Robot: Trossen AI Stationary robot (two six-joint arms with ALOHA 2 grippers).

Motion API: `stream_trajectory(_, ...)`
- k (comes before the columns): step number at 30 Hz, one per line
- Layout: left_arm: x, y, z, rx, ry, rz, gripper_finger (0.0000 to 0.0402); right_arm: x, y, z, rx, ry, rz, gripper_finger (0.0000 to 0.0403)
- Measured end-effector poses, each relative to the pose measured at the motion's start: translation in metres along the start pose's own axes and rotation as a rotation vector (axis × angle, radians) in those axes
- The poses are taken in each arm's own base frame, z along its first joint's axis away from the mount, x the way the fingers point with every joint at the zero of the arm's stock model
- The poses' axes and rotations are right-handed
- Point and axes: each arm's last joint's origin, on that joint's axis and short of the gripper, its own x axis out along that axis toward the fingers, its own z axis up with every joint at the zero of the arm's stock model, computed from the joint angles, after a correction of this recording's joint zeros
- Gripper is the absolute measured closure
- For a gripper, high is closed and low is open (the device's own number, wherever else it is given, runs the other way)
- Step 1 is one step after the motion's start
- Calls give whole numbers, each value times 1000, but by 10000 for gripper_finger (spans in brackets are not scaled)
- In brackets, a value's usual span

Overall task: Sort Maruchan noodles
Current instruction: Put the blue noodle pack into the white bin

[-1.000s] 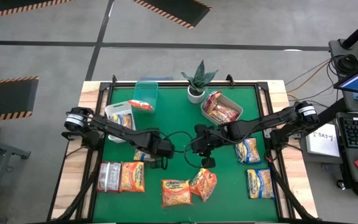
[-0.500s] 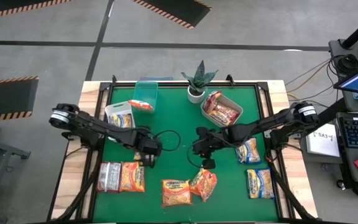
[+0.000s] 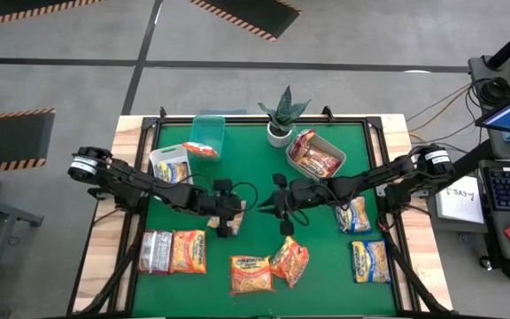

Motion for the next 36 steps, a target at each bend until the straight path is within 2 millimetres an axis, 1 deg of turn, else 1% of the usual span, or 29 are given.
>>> stream_trajectory(3, -4, 1, 11, 65, -6, 37, 364, 0, -11, 0, 114, -5, -43, 349)
stream_trajectory(7, -17, 4, 18, 91, 50, 41, 364, -1, -25, -5, 369, 15, -120, 349)
stream_trajectory(9, -24, 4, 18, 93, 92, 31, 364, -2, -30, -8, 466, 29, -140, 349)
stream_trajectory(12, -34, 2, 15, 69, 138, -40, 364, -2, -35, -10, 543, 41, -159, 348)
stream_trajectory(14, -38, 1, 12, 34, 159, -94, 364, -2, -36, -10, 588, 35, -161, 346)
stream_trajectory(16, -41, -1, 8, -8, 172, -146, 364, -2, -37, -10, 619, 31, -161, 334)
stream_trajectory(19, -40, -7, 1, -51, 207, -197, 364, -2, -37, -10, 676, 25, -162, 302)
stream_trajectory(23, -40, -18, -12, -74, 244, -210, 364, -2, -37, -10, 789, 12, -189, 252)
stream_trajectory(27, -43, -27, -20, -111, 280, -216, 364, -2, -38, -11, 827, 8, -194, 218)
stream_trajectory(32, -52, -31, -23, -134, 292, -221, 364, -2, -38, -10, 788, 7, -194, 201)
stream_trajectory(36, -55, -30, -28, -154, 304, -211, 364, -1, -40, -11, 831, 7, -200, 200)
